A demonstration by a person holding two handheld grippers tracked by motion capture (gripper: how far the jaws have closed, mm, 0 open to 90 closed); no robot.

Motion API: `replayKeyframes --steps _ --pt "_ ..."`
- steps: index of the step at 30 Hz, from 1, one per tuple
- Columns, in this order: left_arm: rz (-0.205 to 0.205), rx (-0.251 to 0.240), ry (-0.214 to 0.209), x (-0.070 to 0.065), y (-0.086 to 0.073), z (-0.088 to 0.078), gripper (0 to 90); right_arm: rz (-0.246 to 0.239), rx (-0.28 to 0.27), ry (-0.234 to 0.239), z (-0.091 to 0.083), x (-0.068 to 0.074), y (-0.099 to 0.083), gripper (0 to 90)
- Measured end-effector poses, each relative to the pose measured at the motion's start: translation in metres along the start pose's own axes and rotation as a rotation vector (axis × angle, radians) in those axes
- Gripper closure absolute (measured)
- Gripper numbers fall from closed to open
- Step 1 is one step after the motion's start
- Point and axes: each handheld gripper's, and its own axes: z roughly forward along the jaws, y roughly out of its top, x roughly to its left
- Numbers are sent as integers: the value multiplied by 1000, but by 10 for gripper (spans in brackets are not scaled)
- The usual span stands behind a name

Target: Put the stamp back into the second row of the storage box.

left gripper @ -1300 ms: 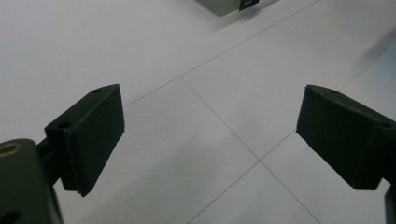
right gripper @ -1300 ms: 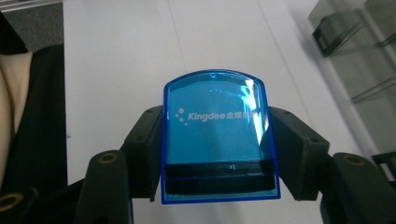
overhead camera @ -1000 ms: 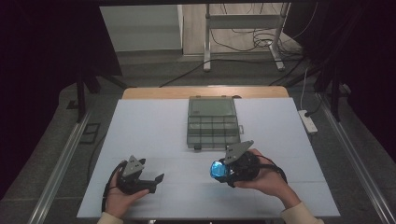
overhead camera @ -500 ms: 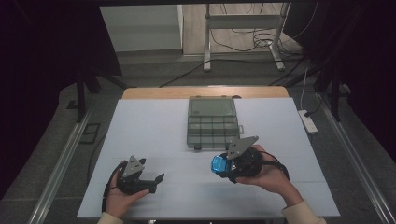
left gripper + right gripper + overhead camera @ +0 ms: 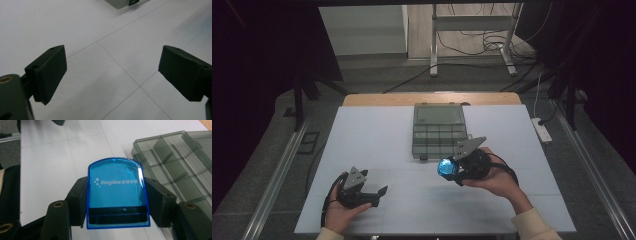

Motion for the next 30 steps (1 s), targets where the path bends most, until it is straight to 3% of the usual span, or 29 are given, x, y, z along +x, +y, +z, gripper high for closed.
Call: replayKeyframes --steps 18,30 --pt "-6 -1 0 0 -1 0 89 -3 48 -27 19 -23 1 407" --pt "-3 -2 0 -1 0 -1 88 1 45 -48 25 -40 5 407"
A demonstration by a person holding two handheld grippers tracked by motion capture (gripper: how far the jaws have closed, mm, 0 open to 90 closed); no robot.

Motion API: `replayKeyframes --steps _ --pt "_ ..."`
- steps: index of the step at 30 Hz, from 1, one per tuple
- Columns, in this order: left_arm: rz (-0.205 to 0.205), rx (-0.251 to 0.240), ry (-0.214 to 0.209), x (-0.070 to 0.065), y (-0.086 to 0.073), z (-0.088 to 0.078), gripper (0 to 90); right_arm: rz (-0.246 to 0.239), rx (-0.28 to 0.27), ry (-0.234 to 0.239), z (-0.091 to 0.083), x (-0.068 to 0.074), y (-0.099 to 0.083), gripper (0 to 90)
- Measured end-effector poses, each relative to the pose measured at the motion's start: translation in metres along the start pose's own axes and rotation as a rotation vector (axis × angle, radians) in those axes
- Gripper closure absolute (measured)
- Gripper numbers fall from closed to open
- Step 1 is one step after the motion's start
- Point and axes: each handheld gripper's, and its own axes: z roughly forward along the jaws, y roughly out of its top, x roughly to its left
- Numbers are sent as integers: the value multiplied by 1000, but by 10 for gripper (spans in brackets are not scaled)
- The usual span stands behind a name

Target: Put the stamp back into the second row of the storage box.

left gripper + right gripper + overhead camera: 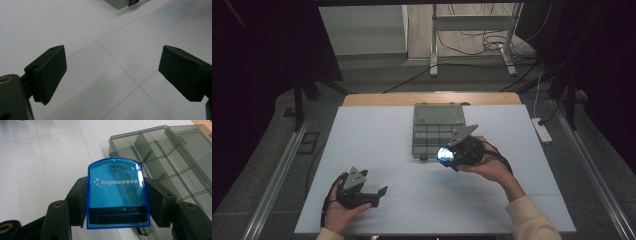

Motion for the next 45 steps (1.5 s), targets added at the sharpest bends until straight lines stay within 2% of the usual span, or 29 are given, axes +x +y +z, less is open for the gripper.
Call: replayKeyframes --steps 4,7,20,26,39,45 --pt "-2 1 2 0 0 0 88 6 -3 1 3 -5 1 407" --pt "1 1 -3 -1 0 1 88 6 0 -22 4 -10 4 407" --pt "-3 2 1 -1 0 0 88 11 -12 -35 8 -23 10 407" --pt "-4 -1 -3 -1 0 1 87 33 -24 -46 12 -31 11 407" --pt "-4 -5 -11 0 0 1 88 67 31 -68 29 -66 14 407" --pt "-4 -5 -12 0 0 1 88 106 41 -65 34 -77 14 407"
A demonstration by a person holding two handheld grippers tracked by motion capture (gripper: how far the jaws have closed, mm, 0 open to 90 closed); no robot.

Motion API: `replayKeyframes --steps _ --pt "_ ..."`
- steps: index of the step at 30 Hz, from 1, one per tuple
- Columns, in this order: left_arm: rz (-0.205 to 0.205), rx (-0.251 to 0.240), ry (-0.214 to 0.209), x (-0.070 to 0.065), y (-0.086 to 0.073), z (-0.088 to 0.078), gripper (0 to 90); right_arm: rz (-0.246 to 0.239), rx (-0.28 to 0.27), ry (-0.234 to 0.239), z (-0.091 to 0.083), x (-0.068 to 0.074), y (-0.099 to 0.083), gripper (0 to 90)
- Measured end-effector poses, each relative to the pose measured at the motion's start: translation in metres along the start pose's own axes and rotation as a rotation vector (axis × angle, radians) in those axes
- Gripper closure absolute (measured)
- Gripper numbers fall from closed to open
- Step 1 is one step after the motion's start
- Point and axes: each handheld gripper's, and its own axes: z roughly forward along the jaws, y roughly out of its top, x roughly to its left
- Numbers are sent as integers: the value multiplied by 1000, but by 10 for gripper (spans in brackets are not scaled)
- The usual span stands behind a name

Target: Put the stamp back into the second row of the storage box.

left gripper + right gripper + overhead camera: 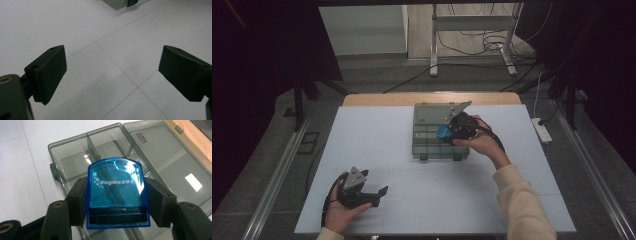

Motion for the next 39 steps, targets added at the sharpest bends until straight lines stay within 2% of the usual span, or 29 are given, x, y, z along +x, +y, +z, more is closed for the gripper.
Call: replayKeyframes --steps 4,7,8,20,31,37,39 --pt "-1 0 0 0 0 0 88 6 -4 7 2 -2 0 407" --pt "0 1 -1 0 0 0 88 -17 7 7 4 -2 -2 407" --pt "0 2 0 0 0 0 88 -7 10 12 4 -1 -2 407" --pt "1 4 0 0 -1 0 88 -45 55 19 17 4 -7 407" --pt "-3 3 1 1 -1 0 88 -44 83 30 26 6 -11 406" --pt "0 6 2 1 -1 0 88 -47 81 39 28 7 -11 404" --pt "0 5 2 1 -1 0 88 -49 83 35 28 7 -11 376"
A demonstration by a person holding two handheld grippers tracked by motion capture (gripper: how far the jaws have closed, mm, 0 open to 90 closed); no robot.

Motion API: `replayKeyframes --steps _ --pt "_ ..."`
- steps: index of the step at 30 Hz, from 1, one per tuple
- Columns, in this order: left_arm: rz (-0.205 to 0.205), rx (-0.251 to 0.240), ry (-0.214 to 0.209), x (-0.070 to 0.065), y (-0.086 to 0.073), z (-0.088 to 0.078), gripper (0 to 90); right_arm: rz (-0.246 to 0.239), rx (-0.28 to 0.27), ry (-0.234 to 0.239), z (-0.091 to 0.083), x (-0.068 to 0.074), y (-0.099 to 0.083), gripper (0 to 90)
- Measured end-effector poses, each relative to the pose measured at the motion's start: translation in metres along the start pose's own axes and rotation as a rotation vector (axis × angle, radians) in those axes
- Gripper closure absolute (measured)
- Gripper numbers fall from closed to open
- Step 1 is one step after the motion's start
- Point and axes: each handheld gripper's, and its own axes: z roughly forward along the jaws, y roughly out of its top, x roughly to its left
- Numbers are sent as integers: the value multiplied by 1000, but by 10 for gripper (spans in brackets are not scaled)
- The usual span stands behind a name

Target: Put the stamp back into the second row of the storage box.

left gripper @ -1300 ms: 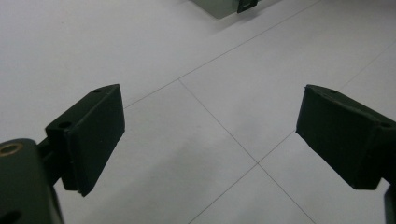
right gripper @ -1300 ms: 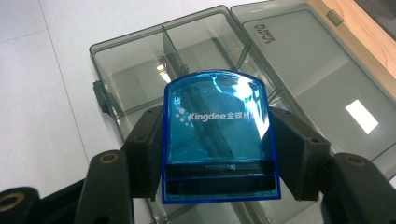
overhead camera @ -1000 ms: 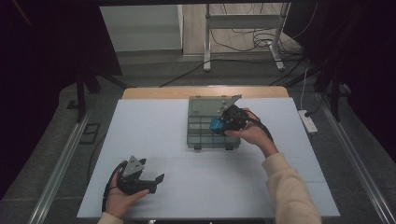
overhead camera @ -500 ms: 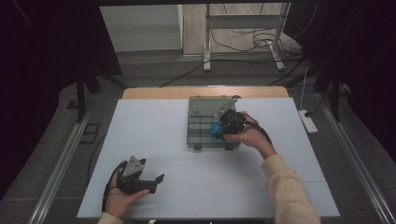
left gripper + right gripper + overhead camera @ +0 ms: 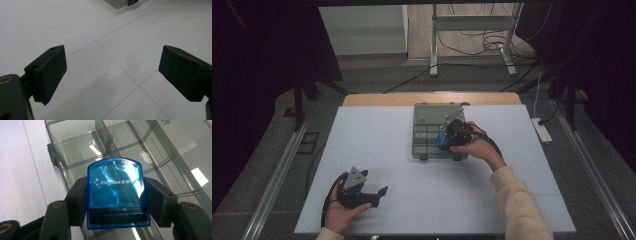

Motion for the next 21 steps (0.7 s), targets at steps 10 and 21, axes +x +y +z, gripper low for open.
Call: replayKeyframes --steps 10,21 --pt "1 1 2 0 0 0 88 54 -63 -7 -11 2 2 161" --pt "2 -2 3 0 1 0 88 48 -91 -15 -17 7 4 169"
